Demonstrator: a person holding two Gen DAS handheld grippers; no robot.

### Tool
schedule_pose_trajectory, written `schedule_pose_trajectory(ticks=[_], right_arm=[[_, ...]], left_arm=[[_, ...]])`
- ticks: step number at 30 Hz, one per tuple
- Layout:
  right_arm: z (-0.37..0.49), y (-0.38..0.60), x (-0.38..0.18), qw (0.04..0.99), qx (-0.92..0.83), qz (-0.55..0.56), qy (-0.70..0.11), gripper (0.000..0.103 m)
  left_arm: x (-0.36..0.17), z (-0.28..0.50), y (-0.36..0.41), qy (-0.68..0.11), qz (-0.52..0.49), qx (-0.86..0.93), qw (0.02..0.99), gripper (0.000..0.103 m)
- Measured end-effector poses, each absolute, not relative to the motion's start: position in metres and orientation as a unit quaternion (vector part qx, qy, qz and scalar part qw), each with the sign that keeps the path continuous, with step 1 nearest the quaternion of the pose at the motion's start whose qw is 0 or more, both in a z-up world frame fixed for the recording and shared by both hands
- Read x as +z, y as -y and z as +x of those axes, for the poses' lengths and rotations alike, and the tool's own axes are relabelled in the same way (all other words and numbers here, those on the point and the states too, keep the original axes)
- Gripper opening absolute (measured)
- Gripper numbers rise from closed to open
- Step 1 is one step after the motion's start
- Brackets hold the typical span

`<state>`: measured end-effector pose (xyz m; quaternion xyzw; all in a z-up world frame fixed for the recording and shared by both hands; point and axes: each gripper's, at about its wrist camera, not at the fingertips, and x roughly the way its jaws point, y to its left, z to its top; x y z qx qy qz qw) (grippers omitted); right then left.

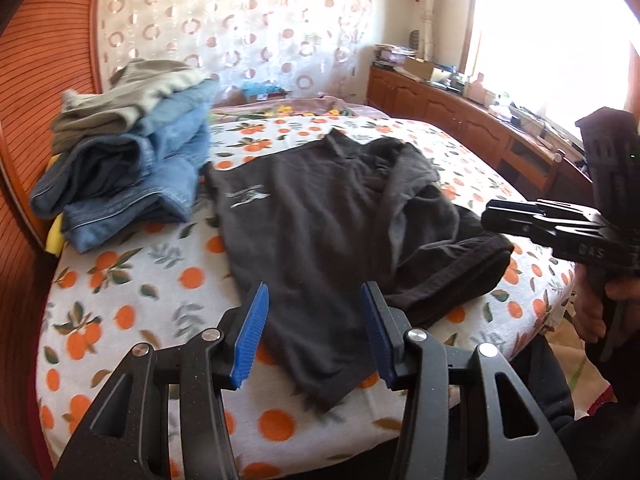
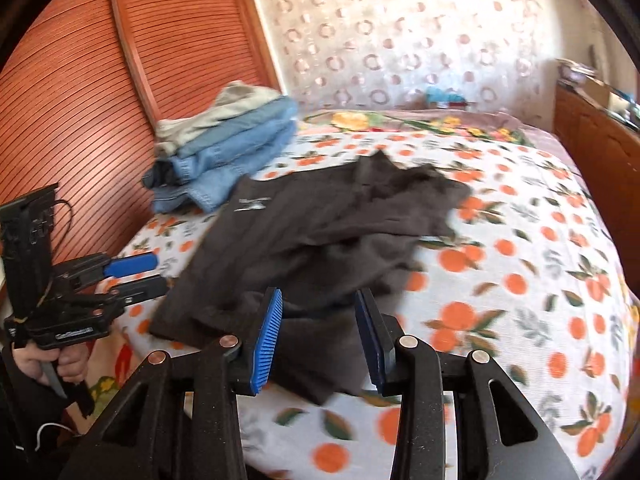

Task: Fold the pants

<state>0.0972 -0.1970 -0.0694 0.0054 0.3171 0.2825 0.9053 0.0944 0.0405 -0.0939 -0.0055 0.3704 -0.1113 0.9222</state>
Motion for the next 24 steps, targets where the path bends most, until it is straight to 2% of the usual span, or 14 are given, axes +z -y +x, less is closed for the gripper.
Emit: schedule_pose_trajectory(ticks=[17, 19, 21, 23, 24], right_arm=[[0.104, 0.232, -0.082, 0.926, 0.189, -0.011, -0.326, 0.04], [0.109, 0.233, -0.082, 0.927, 0.181, -0.024, -0.326, 0.04], [0.115, 0.233, -0.086, 0.923, 0.186, -0.019, -0.337, 0.04], [0.119, 0.232, -0.089, 0.914, 0.202, -0.005, -0.352, 0.04], [0.118, 0.233, -0.089, 0.915, 0.2, -0.007, -0.349, 0.04]], left_arm=[[-0.103, 0.095, 0.0, -0.385, 0.006, -0.169, 0.907, 0.048], [-0.106, 0.098, 0.005, -0.385, 0.013, -0.176, 0.906, 0.043], [-0.11, 0.102, 0.009, -0.392, 0.02, -0.176, 0.903, 0.026], [-0.113, 0.104, 0.011, -0.397, 0.024, -0.175, 0.901, 0.017], [-0.113, 0.104, 0.012, -0.397, 0.027, -0.175, 0.9, 0.009]])
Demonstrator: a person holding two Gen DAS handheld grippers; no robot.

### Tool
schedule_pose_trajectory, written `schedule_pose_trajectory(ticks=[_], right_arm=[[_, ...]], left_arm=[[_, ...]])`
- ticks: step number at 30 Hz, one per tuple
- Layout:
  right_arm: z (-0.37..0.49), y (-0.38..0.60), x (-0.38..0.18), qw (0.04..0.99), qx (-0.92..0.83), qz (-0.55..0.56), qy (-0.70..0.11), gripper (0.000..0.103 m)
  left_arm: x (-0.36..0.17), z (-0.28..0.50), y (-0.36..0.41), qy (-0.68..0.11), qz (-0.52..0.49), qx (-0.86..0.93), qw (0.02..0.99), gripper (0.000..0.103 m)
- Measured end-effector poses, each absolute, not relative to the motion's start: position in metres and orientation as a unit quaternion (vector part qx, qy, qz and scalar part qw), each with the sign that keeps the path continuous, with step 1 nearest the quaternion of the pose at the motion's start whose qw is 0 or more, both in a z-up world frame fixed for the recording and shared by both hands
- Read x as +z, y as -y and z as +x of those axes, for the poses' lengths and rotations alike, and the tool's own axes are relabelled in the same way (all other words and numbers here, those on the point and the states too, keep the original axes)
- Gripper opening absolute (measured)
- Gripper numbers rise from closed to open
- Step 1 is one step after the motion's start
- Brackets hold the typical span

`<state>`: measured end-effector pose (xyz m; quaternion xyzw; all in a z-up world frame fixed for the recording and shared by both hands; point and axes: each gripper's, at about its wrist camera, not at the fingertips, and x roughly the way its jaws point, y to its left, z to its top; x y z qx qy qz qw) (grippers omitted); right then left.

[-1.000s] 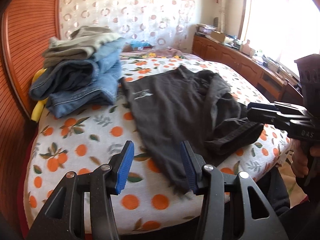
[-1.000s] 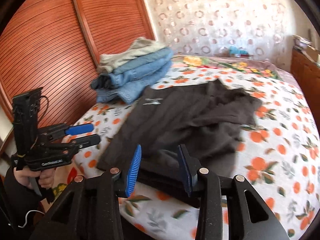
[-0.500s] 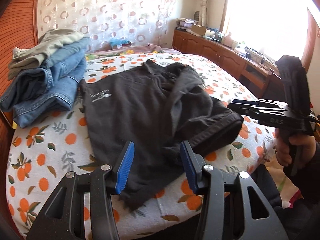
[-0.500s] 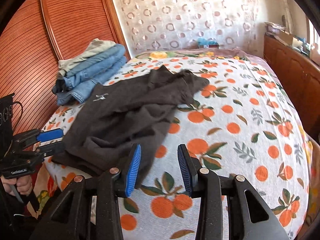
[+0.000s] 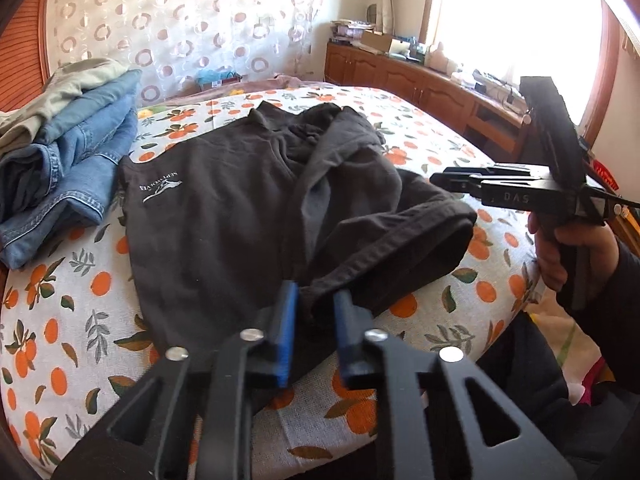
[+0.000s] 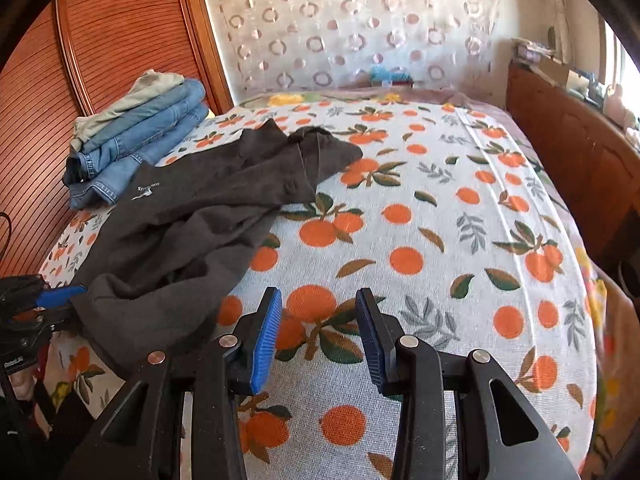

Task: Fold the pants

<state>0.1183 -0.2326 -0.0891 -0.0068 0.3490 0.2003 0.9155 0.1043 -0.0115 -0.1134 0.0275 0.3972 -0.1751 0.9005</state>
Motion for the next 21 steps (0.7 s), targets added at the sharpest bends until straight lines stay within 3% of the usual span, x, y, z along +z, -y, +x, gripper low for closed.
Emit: schedule_pose_trajectory(ticks=[11, 21], right_arm=[[0.108, 0.228, -0.097, 0.924, 0.188, -0.038, -0.33, 0.041], [0.114, 0.233, -0.098, 0.923, 0.195, -0.026, -0.331, 0.042]], left_arm=[[-0.048, 0.071, -0.014, -0.317, 0.032, -0.147, 0.937, 0.006], [-0.109, 0.076, -0.045, -0.392, 0.016, -0.098, 0.914, 0.006]])
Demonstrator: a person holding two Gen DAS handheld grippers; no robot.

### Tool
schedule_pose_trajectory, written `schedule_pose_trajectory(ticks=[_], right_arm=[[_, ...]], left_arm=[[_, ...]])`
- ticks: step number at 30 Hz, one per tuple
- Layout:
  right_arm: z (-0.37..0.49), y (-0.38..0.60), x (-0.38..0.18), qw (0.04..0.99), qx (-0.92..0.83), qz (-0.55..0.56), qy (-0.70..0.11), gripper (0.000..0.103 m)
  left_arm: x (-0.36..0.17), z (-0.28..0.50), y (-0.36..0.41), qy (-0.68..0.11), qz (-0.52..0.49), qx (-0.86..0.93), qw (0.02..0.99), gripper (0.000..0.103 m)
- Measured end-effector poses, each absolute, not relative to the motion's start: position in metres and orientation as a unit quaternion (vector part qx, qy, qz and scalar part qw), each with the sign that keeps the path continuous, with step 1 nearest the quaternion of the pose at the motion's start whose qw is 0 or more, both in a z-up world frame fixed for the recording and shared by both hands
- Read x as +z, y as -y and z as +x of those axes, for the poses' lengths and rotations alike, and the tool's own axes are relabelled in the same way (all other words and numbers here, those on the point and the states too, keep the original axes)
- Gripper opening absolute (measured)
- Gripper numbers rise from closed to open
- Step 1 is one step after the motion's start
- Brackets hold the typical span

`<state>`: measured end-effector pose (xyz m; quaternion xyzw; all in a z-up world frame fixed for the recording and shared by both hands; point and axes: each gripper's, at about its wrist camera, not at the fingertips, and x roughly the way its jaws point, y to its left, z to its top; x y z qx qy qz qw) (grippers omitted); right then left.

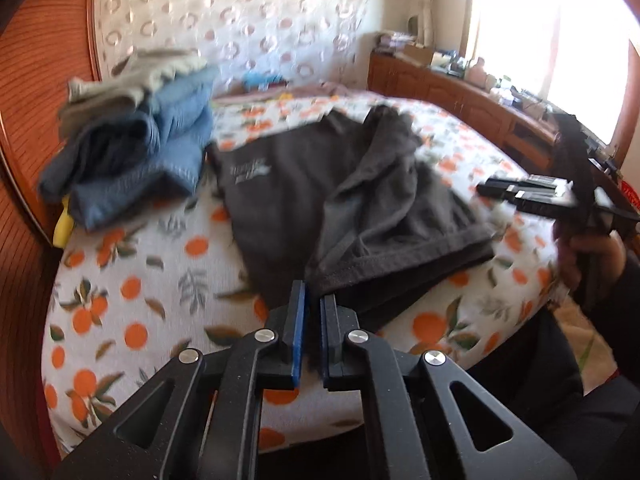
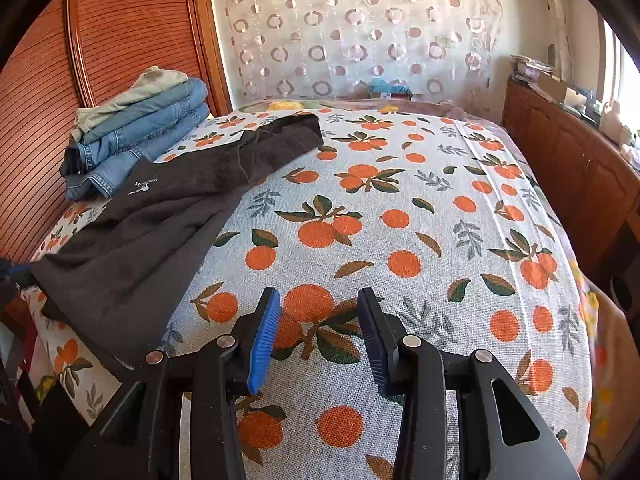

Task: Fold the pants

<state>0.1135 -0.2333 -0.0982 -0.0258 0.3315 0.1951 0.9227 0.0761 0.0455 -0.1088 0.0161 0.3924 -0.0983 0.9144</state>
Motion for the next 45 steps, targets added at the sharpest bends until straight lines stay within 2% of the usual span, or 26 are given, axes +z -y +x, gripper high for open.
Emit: schedule_pose_trajectory(ticks=[8, 17, 32, 42, 44, 45], right_arm=[[0.116, 0.224, -0.087, 0.918, 0.199, -0.035, -0.341, 0.042], [0.136, 0.207, -0.06, 0.919, 0.226, -0.033, -0.321, 0.042], [0.202, 0.181, -0.061, 0.9, 0.26, 0.029, -0.35, 0.042], [0.22, 0.168, -0.076, 0.877, 0.267, 0.014, -0.398, 0.042], [0.222, 0.168, -0.074, 0.872, 0.279, 0.018, -0.402, 0.026], [0.222, 0.168, -0.073, 0.868, 0.287, 0.021, -0.405, 0.022]], left_arm=[[-0.108, 0.068, -0.053, -0.395, 0.007, -0.102, 0.913, 0.02], [-0.091, 0.061, -0.073, -0.378, -0.004, -0.088, 0.922, 0.027], [-0.11, 0.098, -0.051, -0.394, 0.002, -0.111, 0.912, 0.027], [-0.128, 0.094, -0.049, -0.403, 0.002, -0.112, 0.909, 0.028], [-0.128, 0.093, -0.049, -0.399, 0.001, -0.113, 0.91, 0.028], [-0.129, 0.092, -0.05, -0.397, -0.001, -0.114, 0.911, 0.028]])
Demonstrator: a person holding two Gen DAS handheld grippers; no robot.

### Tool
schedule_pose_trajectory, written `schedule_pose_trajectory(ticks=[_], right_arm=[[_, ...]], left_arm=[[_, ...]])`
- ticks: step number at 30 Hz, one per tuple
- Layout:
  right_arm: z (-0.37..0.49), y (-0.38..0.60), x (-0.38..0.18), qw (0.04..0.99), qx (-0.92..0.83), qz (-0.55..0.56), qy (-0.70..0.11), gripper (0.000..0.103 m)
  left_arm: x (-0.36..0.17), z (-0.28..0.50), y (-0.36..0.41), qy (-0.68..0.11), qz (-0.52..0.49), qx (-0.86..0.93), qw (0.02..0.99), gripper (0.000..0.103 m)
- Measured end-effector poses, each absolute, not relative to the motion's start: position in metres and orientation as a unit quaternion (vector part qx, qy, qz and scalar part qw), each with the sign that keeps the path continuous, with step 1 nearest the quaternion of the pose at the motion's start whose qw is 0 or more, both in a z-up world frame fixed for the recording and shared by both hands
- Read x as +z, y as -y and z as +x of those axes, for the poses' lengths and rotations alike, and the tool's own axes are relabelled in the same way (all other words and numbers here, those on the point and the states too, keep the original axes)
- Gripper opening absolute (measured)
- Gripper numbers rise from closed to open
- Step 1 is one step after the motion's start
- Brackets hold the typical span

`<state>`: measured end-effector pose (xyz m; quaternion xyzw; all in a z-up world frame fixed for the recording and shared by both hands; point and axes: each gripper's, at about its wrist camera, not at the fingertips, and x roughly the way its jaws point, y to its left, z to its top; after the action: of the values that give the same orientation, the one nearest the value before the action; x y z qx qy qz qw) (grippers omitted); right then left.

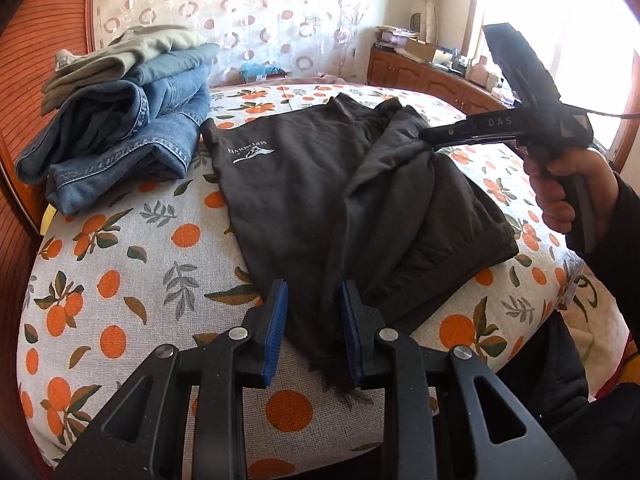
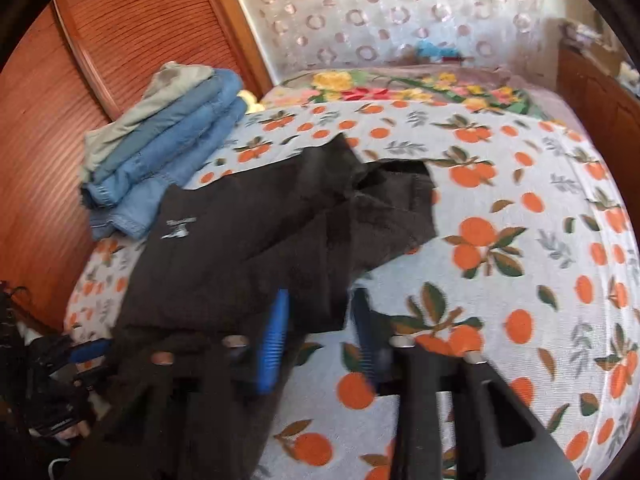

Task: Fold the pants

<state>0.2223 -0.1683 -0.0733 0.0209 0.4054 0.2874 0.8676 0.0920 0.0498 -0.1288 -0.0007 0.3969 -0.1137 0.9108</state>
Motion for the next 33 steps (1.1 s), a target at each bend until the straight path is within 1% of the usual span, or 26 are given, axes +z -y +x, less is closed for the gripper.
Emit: schedule_pose_trajectory(ticks=[1, 2, 4, 8, 13, 17, 27, 33], right_arm=[[0.223, 0.168, -0.072, 0.865, 0.292, 0.02, -0.407, 0.014], [0.223, 0.166, -0.071, 0.865, 0.297, 0.017, -0.405, 0.01], [0.222, 0.162, -0.067, 0.865, 0.306, 0.003, -0.398, 0.008], [0.216, 0.16, -0.051, 0.877, 0.304, -0.011, -0.372, 0.008], [0.212, 0.15, -0.018, 0.894, 0.303, -0.024, -0.329, 0.008], [0.219, 0.121, 0.0, 0.891, 0.324, -0.05, -0.316, 0.008], [0.239, 0.033, 0.011, 0.867, 0.387, -0.088, -0.302, 0.008], [0.254, -0.001, 0.0, 0.85, 0.409, -0.082, -0.321, 0.008]], left_arm=[[-0.129, 0.092, -0.05, -0.395, -0.003, -0.114, 0.911, 0.028], [-0.129, 0.092, -0.052, -0.394, -0.004, -0.114, 0.912, 0.029], [-0.129, 0.09, -0.053, -0.391, -0.008, -0.113, 0.913, 0.029], [-0.129, 0.089, -0.053, -0.388, -0.011, -0.111, 0.915, 0.029], [-0.129, 0.088, -0.053, -0.387, -0.013, -0.111, 0.915, 0.029], [-0.126, 0.085, -0.059, -0.39, -0.031, -0.104, 0.915, 0.029], [-0.102, 0.061, -0.109, -0.362, -0.05, -0.05, 0.929, 0.029], [-0.104, 0.055, -0.125, -0.364, -0.058, -0.033, 0.929, 0.029]])
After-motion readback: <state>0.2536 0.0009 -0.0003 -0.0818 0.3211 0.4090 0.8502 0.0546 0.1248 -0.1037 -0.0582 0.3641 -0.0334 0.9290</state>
